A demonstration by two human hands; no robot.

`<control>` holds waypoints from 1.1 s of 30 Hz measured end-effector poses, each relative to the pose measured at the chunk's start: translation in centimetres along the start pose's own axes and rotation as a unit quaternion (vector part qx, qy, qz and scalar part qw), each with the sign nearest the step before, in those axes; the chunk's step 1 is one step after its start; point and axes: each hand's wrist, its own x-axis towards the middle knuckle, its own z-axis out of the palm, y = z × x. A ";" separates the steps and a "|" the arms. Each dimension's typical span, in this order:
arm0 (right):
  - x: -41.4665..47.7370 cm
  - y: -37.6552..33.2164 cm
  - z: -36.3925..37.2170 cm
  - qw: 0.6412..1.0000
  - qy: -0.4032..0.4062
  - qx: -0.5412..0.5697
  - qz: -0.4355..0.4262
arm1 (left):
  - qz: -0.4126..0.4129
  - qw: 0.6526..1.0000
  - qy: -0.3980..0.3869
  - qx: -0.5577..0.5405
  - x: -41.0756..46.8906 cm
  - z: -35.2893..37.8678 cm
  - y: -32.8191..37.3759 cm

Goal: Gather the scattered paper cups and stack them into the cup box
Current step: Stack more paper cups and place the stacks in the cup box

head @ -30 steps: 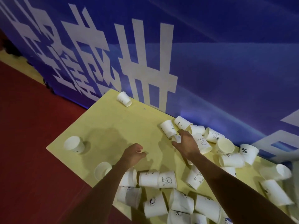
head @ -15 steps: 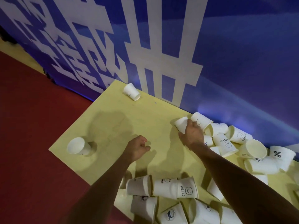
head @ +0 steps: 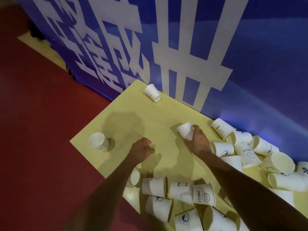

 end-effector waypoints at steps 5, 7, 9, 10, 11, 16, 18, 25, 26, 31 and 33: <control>-1.4 -3.6 1.5 0.998 -0.028 0.041 -0.040 | -0.004 0.999 0.046 -0.001 -1.1 -1.8 -1.1; -1.7 -4.9 2.1 0.997 -0.034 0.047 -0.056 | -0.003 0.997 0.074 0.010 -1.2 -2.9 -1.9; -1.9 -6.2 2.6 0.995 -0.037 0.053 -0.070 | 0.003 0.994 0.109 0.021 -1.1 -4.5 -3.1; -1.9 -6.8 2.8 0.995 -0.039 0.055 -0.074 | 0.002 0.991 0.132 0.030 -1.0 -5.4 -3.7; -2.0 -7.4 3.0 0.995 -0.039 0.057 -0.077 | -0.003 0.985 0.164 0.050 -1.0 -6.3 -4.3; -2.0 -8.8 3.9 0.993 -0.043 0.057 -0.091 | -0.082 0.934 0.316 0.145 -1.2 -9.8 -6.6; -2.0 -8.5 4.2 0.994 -0.046 0.056 -0.086 | -0.117 0.933 0.304 0.150 -0.8 -10.4 -7.4; -2.1 -6.4 4.5 0.995 -0.046 0.060 -0.063 | -0.174 0.940 0.283 0.079 0.9 -10.3 -8.8; -2.2 -6.0 4.4 0.995 -0.044 0.062 -0.061 | -0.172 0.941 0.284 0.069 1.2 -10.2 -9.2; -2.5 -4.2 3.5 0.996 -0.029 0.072 -0.051 | -0.148 0.946 0.286 0.035 2.1 -10.2 -10.3; -2.6 -3.6 3.0 0.996 -0.020 0.076 -0.048 | -0.139 0.947 0.286 0.034 2.1 -9.9 -9.5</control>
